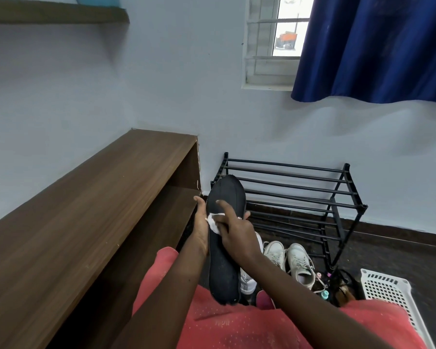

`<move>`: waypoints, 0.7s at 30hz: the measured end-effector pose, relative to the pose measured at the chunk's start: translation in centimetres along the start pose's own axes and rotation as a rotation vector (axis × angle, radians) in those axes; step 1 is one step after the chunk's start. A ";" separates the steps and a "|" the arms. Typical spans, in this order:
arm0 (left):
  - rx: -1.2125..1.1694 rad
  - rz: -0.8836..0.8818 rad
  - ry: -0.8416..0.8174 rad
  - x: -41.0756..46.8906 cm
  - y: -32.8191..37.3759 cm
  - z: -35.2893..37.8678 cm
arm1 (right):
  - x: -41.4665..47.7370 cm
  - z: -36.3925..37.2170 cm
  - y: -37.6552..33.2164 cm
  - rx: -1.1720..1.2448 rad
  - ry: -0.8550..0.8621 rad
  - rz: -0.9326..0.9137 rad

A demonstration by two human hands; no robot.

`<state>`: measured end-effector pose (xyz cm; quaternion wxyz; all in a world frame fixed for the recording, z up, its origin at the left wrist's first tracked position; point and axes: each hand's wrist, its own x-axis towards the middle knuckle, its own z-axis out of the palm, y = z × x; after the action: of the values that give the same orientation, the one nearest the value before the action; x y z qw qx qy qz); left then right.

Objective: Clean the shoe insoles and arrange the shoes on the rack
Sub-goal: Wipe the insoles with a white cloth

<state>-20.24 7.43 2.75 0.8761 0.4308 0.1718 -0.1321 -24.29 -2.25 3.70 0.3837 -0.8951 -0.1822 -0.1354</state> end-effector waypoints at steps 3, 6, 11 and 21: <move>0.022 -0.010 0.011 -0.4 -0.1 0.6 | 1.2 -0.5 0.1 -0.033 0.003 -0.027; -0.006 0.006 -0.014 -0.8 -0.4 1.5 | 3.6 -0.8 0.3 -0.044 0.070 0.017; 0.026 -0.002 -0.108 -0.9 -0.7 1.8 | 6.7 -1.8 0.6 -0.052 0.161 0.157; 0.162 0.010 0.146 -0.1 2.3 1.8 | 2.2 -0.3 -1.7 0.095 0.061 0.177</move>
<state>-19.13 7.35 5.48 0.8241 0.5096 0.2218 -0.1092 -23.12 -0.89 5.81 0.4413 -0.8841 -0.0971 -0.1193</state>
